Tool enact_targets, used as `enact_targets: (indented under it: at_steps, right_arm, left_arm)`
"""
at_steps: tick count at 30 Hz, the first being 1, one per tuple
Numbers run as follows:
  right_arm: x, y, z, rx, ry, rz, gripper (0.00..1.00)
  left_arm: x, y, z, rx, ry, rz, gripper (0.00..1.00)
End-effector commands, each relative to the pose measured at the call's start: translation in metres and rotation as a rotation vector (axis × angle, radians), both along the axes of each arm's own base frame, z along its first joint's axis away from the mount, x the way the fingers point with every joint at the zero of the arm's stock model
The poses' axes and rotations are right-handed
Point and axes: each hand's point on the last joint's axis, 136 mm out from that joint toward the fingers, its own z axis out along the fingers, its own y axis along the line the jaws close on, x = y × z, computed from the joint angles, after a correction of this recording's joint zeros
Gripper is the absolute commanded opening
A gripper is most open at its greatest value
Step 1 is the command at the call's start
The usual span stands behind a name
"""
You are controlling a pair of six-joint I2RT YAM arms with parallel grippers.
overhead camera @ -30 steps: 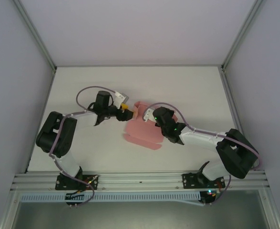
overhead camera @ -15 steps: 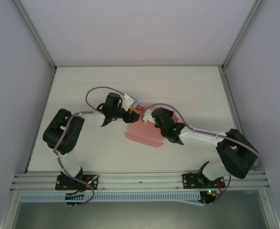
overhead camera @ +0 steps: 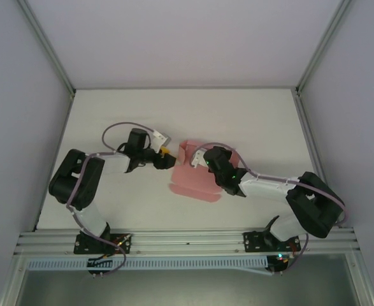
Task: Assemble paper box
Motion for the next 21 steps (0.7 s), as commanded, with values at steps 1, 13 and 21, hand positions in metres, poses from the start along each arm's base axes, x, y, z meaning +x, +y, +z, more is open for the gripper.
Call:
enact_targets:
  at_steps: [1, 13, 21]
  right_arm:
    - [0.001, 0.001, 0.006, -0.085, -0.096, 0.008, 0.0]
    - [0.005, 0.014, 0.012, -0.053, -0.164, 0.004, 0.0]
    - [0.004, 0.016, 0.004, -0.048, -0.114, 0.0, 0.0]
  left_arm:
    - [-0.004, 0.003, 0.039, -0.121, -0.058, -0.028, 0.67]
    - [0.009, -0.022, 0.013, -0.077, 0.013, -0.101, 0.58]
    - [0.01, -0.049, 0.016, -0.082, -0.019, -0.177, 0.54]
